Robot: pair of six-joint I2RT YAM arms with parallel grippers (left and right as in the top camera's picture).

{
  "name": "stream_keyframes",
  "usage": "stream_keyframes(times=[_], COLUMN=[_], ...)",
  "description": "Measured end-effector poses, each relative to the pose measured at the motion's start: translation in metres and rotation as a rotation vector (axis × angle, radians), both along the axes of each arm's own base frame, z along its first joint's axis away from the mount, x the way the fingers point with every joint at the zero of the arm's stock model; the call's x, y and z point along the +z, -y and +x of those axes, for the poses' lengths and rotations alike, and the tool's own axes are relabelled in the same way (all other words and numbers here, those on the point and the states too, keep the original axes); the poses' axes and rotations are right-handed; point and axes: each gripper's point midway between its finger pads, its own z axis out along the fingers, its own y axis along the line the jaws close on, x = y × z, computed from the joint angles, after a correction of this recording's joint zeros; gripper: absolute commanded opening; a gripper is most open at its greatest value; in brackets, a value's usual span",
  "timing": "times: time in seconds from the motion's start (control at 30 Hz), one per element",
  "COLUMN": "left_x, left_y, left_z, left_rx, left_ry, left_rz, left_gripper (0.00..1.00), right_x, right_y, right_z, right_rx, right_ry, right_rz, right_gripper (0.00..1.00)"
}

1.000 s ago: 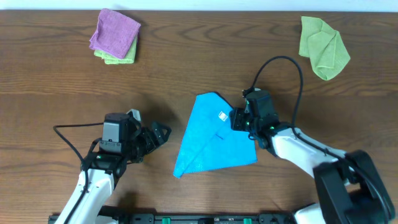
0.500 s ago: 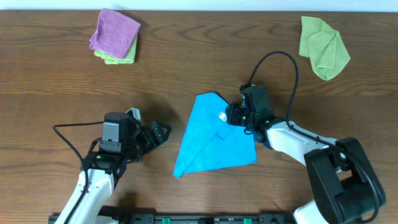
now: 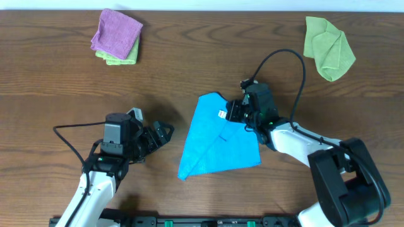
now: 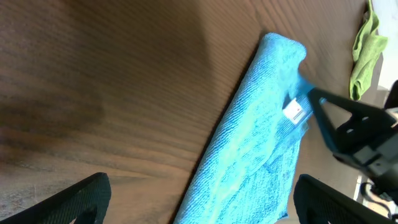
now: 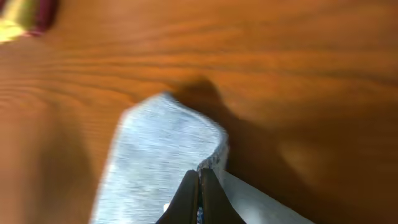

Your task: Fold the cloth

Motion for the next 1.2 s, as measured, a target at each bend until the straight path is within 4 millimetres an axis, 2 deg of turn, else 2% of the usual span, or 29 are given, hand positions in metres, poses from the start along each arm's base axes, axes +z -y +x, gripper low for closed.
stream_keyframes(times=[0.1, 0.17, 0.33, 0.5, 0.63, 0.73, 0.97, 1.2], left_x=[0.000, 0.000, 0.003, 0.010, 0.013, 0.014, 0.014, 0.015], left_y=[0.000, -0.002, -0.022, -0.045, -0.051, -0.050, -0.050, -0.057], left_z=[0.000, 0.002, 0.012, 0.025, 0.028, 0.028, 0.027, 0.029], left_rx=[-0.008, -0.011, 0.045, 0.110, 0.115, 0.109, 0.103, 0.129], left_ry=[0.008, 0.019, 0.047, 0.080, 0.096, 0.098, 0.099, 0.099], left_rz=[0.007, 0.016, 0.036, 0.052, 0.058, 0.054, 0.048, 0.042], left_gripper=[0.96, 0.96, 0.95, 0.95, 0.95, 0.95, 0.95, 0.95], right_x=[0.014, 0.031, 0.062, 0.071, 0.077, 0.075, 0.051, 0.043], right_y=[-0.012, -0.027, -0.066, -0.091, -0.102, -0.118, -0.161, -0.201], right_z=[0.006, 0.013, 0.014, 0.005, 0.006, 0.012, 0.020, 0.043], right_rx=[0.034, 0.065, 0.147, 0.195, 0.204, 0.220, 0.278, 0.308], right_ry=[0.028, 0.063, 0.125, 0.148, 0.166, 0.172, 0.146, 0.164], right_rz=[0.042, 0.068, 0.106, 0.108, 0.106, 0.107, 0.097, 0.111], right_gripper=[0.01, 0.01, 0.01, 0.01, 0.01, 0.02, 0.01, 0.01])
